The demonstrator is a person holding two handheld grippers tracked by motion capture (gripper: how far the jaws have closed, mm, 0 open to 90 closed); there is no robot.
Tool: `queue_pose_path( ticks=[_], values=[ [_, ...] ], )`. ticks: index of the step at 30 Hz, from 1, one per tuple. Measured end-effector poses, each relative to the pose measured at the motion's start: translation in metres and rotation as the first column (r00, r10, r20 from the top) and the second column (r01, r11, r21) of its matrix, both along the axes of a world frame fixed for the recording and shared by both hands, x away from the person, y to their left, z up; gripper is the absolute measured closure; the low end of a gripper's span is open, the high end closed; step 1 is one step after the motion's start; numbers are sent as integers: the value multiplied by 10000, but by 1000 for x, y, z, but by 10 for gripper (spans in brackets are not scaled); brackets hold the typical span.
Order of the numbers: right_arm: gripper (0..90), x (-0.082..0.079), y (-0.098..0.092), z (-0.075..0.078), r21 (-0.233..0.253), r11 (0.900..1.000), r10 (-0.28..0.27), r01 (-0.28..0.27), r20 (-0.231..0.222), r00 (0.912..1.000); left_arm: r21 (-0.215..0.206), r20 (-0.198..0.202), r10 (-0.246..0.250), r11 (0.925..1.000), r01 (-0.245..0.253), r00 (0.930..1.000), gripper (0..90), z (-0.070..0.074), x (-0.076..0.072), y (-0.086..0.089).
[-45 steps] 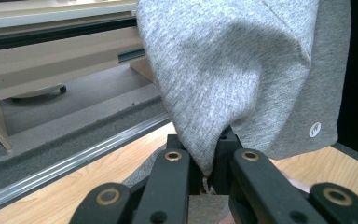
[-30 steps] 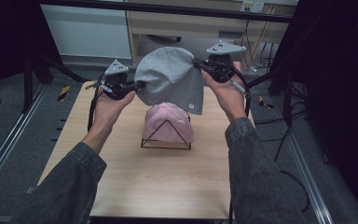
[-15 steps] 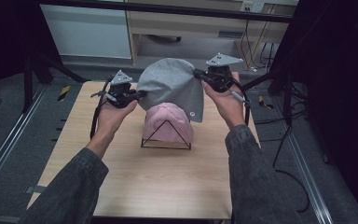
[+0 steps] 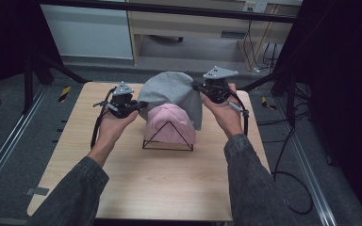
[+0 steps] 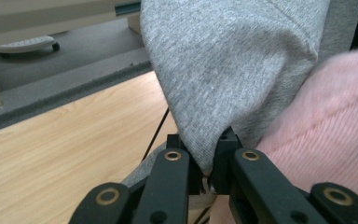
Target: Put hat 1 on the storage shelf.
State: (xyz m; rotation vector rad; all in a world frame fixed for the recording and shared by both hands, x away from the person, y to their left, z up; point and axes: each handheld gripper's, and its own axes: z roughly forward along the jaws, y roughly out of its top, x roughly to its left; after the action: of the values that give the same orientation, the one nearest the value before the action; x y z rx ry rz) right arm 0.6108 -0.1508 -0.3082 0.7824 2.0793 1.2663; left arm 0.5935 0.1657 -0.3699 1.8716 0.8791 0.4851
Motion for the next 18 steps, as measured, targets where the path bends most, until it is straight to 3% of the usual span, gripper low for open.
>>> queue_pose_path(
  ticks=[18],
  values=[
    [879,-5,-4,-37,73,9999,-68,72,-501,9987,98,-547,59,9999,-54,9985,865,-30,-3,3]
  ],
)
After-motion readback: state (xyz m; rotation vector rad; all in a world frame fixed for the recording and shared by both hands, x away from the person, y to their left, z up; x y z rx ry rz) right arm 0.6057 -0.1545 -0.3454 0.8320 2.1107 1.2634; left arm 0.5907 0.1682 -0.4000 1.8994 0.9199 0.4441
